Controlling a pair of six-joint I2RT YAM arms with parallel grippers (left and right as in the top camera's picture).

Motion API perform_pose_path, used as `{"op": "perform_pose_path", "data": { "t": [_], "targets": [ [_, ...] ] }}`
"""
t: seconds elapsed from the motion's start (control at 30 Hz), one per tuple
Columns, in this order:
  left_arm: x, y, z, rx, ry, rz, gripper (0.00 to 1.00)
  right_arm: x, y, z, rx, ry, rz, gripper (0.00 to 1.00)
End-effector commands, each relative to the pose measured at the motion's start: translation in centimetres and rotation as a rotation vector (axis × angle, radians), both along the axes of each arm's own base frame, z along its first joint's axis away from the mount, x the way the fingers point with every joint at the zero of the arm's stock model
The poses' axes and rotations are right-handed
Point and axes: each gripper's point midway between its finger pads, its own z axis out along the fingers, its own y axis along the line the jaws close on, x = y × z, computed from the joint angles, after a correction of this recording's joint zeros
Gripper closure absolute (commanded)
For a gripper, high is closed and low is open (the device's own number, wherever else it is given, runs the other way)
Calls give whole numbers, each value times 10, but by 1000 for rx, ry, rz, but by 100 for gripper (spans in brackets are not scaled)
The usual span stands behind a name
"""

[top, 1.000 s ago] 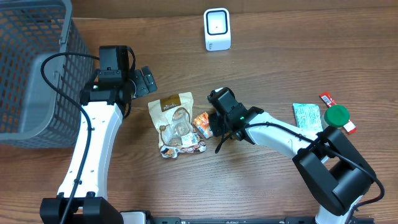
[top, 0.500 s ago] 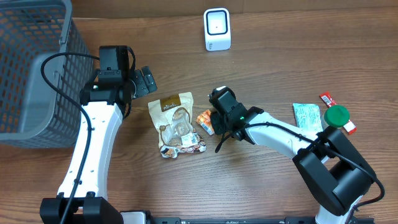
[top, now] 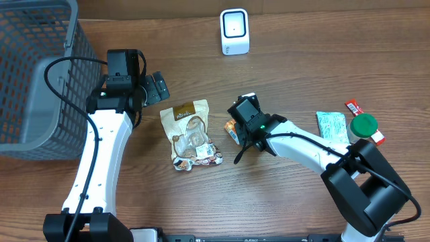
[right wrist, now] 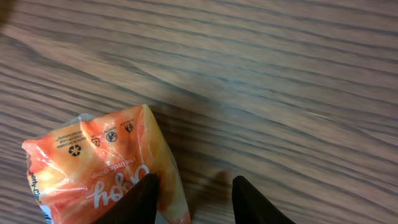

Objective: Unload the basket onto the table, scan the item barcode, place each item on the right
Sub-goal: 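Move the right gripper left and lower onto the orange pack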

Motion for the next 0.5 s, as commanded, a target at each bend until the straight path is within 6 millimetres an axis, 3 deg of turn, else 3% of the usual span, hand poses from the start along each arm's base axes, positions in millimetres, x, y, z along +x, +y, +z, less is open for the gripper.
{"op": "perform_pose_path", "data": {
  "t": [0.0, 0.2, 0.47],
  "targets": [
    [3, 3, 2, 7, -7, 15, 0, 2, -23, 2, -101, -34, -48, 60],
    [3, 3, 2, 7, -7, 15, 0, 4, -23, 13, -85, -46, -81, 60],
    [3, 3, 2, 7, -7, 15, 0, 7, 4, 84, 110, -108, -38, 57]
  ]
}}
